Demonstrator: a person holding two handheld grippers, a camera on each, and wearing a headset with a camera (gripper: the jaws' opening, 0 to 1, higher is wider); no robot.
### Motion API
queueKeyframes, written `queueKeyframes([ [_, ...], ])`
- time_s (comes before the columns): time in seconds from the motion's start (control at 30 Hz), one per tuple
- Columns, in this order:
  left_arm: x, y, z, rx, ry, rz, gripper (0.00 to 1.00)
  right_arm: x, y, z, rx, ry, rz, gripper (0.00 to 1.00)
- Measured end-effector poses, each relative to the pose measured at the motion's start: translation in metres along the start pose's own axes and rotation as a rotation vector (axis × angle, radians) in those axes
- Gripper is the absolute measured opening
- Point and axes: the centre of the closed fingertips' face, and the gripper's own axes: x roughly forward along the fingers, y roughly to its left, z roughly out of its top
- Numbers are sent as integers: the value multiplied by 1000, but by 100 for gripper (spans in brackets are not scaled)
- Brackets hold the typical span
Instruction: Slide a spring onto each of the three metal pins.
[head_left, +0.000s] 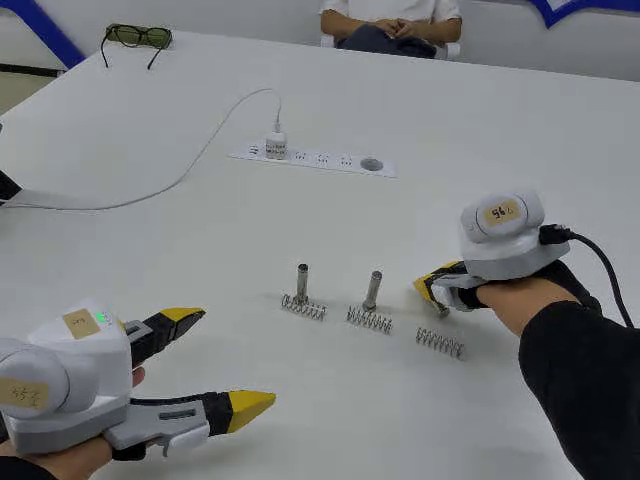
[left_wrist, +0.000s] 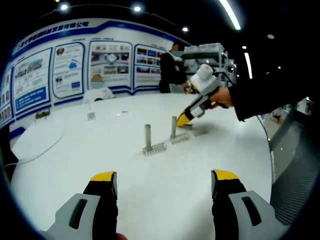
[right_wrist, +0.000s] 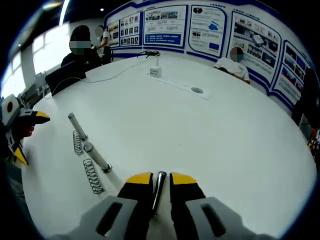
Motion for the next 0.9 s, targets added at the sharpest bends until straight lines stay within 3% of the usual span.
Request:
queueKeyframes([
  [0.27, -1, 2, -2, -3, 3, 5, 78, 5, 1, -4, 15, 32, -1, 11],
  [0.9, -1, -2, 0, 0, 4, 3, 77, 7, -3, -5, 93, 33, 2, 9],
])
